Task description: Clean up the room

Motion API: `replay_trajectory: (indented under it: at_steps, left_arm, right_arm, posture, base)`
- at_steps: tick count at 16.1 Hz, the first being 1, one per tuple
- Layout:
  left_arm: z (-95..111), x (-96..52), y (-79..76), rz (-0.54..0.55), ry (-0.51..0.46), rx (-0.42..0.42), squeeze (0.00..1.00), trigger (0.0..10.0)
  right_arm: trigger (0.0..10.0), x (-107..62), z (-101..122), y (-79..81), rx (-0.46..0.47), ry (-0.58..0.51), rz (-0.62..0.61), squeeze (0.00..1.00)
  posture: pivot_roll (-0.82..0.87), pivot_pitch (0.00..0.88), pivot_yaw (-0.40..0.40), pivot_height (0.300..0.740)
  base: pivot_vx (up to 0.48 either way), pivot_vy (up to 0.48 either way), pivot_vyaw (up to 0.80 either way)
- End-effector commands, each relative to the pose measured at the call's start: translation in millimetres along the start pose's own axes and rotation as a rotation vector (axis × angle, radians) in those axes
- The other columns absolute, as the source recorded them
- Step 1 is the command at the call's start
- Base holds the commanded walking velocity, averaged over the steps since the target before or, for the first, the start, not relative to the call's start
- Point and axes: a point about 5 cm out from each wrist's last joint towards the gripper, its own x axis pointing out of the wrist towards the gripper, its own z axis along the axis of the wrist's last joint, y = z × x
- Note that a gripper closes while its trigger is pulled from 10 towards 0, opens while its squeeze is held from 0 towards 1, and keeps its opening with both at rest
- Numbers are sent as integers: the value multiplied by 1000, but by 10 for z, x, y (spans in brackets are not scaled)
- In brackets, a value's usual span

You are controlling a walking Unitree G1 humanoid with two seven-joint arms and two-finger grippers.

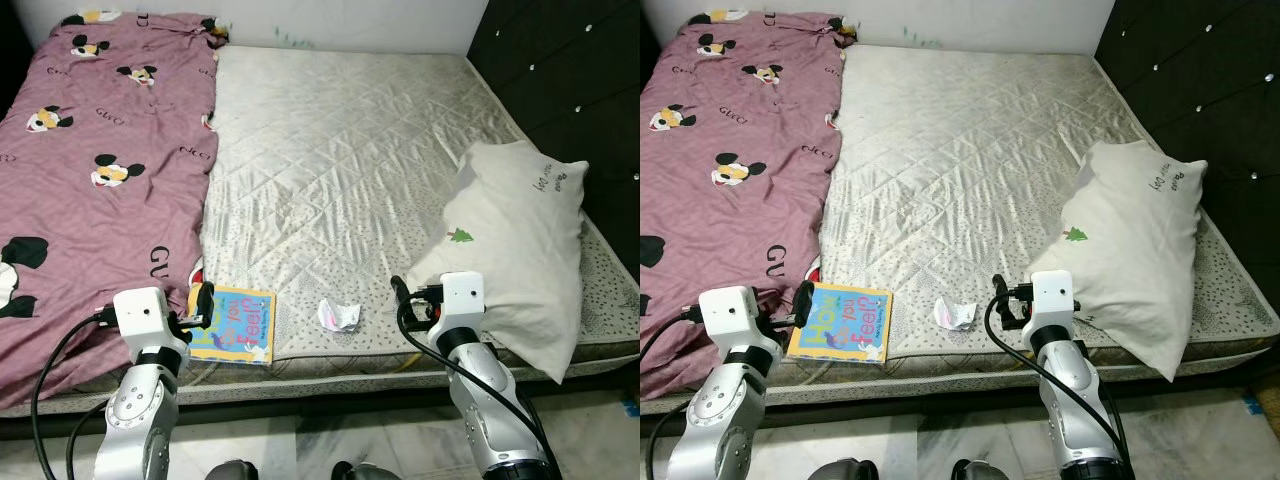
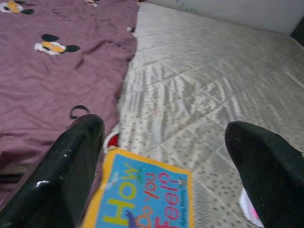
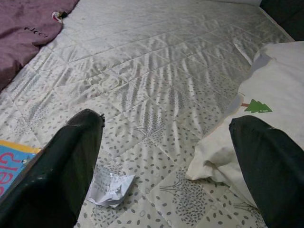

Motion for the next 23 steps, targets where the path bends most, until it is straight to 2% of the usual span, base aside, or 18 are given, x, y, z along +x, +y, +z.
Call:
replay_trajectory:
  at_steps: [1, 7, 23]
  left_arm:
    - [-12, 7, -25, -12, 4, -1, 0, 10000]
    - [-19, 35, -24, -16, 5, -6, 0, 10000]
    - [-8, 101, -16, 3, 20, -9, 0, 10000]
  right_arm:
    - [10000, -3, -17, -47, 4, 7, -17, 0]
    - [10000, 19, -17, -45, 2, 8, -15, 0]
    - [10000, 70, 30, -61, 11, 3, -22, 0]
  posture:
    - [7, 127, -63, 740]
    - [6, 115, -65, 740]
    - [-2, 142, -65, 740]
  base:
    - [315, 0, 0]
    - [315, 0, 0]
    - [0, 0, -89]
